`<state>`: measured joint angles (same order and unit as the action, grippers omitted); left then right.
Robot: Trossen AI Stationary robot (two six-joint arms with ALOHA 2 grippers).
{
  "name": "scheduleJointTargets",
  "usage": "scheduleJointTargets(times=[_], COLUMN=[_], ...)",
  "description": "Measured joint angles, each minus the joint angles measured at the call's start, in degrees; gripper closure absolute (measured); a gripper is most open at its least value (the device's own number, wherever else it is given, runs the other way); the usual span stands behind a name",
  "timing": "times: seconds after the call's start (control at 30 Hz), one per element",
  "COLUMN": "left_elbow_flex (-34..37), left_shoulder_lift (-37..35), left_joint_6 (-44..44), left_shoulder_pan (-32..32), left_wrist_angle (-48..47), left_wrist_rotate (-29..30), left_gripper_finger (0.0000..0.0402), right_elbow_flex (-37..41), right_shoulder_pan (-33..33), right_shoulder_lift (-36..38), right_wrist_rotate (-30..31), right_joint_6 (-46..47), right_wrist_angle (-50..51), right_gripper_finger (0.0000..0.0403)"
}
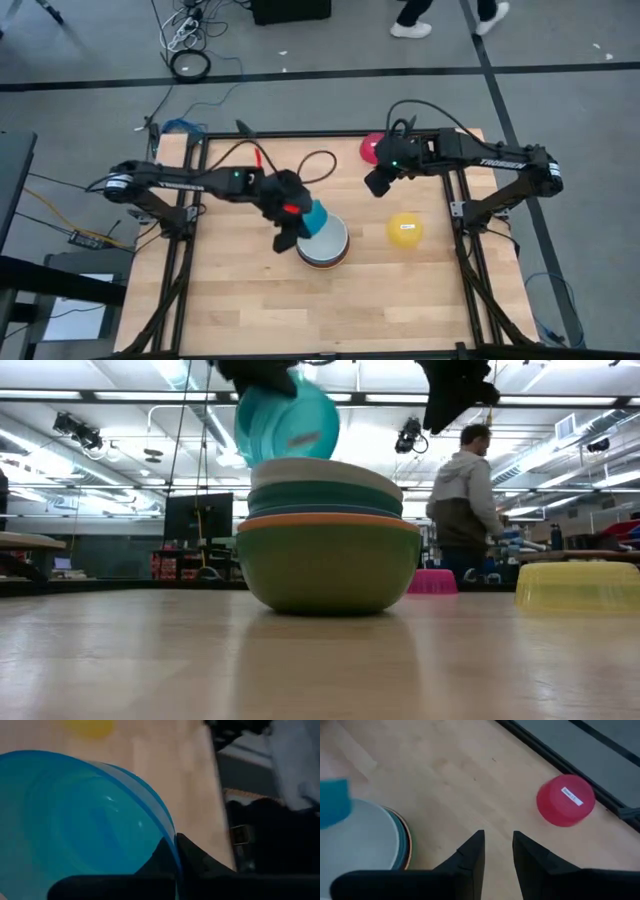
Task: Nest bowls inside each other
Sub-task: Stack the blue bowl on top of the white bowl
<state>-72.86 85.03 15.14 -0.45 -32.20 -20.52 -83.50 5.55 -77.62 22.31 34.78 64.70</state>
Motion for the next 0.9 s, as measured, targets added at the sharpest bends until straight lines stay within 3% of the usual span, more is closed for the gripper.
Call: scheduleJointTargets(times=[0.33, 0.6, 0.9], left_elbow_flex=[0.00, -1.35, -11.21], left_shoulder_lift=[7.95, 9.14, 9.01], left_joint_6=[2.06, 2.89, -1.34], left_shoulder_pan=[-4.32, -4.61, -6.08], left_wrist_angle=[3.76, 8.66, 1.43], left_wrist_rotate=[-0.73, -0.28, 5.66], left_gripper_finger=[0.0390, 0.0310, 0.0227], right_elbow_flex=[0.31, 0.31, 0.31], right_shoulder_pan=[3.86, 6.68, 12.33], right_shoulder_lift=[-2.25, -6.36, -15.95], right_wrist_rotate=[-3.97, -6.29, -7.63], right_joint_6=[0.09, -3.08, -7.95], right_wrist_angle=[2.35, 4.35, 4.29], right_gripper_finger=[0.0314, 0.0293, 0.0218])
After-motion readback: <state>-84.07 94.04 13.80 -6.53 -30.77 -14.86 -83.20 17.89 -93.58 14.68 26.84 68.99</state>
